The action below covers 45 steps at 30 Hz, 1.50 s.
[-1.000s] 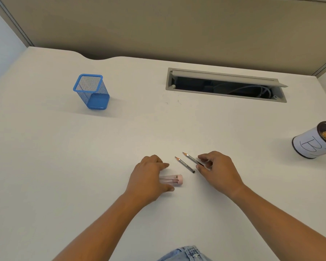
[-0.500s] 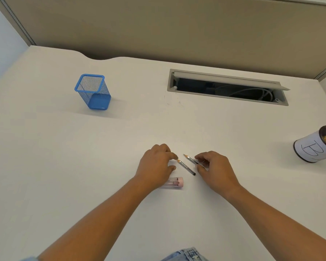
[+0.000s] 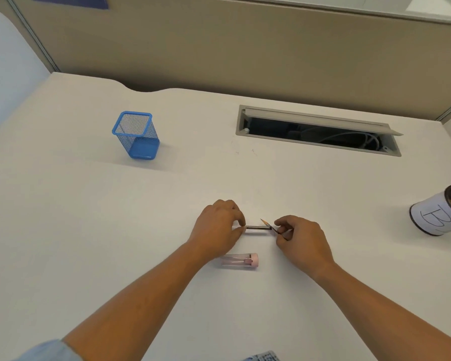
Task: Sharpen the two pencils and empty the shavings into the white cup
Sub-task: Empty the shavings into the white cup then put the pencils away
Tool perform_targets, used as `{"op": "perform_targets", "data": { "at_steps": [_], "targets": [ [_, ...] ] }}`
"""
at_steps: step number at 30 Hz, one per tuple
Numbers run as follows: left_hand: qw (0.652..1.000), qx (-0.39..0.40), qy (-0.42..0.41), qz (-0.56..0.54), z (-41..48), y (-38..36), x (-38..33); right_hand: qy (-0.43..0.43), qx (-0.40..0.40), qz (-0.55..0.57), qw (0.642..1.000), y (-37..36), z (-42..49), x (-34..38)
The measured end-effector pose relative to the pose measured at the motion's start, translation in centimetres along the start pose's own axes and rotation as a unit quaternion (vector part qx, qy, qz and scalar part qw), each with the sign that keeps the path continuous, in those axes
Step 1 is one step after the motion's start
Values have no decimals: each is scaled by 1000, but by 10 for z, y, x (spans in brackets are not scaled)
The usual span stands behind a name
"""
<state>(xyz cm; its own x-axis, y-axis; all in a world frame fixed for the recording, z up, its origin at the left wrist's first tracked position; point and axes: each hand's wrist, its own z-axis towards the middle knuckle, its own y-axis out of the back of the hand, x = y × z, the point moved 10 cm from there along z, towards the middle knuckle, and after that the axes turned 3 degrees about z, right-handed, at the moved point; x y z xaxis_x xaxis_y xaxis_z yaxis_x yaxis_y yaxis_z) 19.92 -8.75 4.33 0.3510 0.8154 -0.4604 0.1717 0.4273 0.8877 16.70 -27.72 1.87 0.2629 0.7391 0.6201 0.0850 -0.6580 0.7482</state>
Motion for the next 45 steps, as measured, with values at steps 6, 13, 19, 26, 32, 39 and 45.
{"op": "perform_targets", "data": {
  "at_steps": [6, 13, 19, 26, 32, 39, 45],
  "targets": [
    [982, -28, 124, -138, -19, 46, 51, 10, -24, 92, 995, 0, -8, 16],
    [959, -126, 198, -158, -16, 161, 122, 29, -7, 181, 983, -28, -20, 51],
    [941, -229, 228, -97, 5, 268, 172, 71, -13, 231, 970, -35, -14, 104],
    [947, -186, 254, 59, 34, 288, 201, 103, 14, 291, 951, -33, 8, 169],
    [952, -91, 223, 188, 63, 268, 208, 163, 32, 287, 943, -22, 44, 243],
    [946, -15, 222, 237, 86, 241, 220, 204, 30, 236, 949, -28, 83, 294],
    [936, 8, 219, 275, 88, 225, 230, 213, 32, 207, 954, -48, 105, 304]
  ]
}}
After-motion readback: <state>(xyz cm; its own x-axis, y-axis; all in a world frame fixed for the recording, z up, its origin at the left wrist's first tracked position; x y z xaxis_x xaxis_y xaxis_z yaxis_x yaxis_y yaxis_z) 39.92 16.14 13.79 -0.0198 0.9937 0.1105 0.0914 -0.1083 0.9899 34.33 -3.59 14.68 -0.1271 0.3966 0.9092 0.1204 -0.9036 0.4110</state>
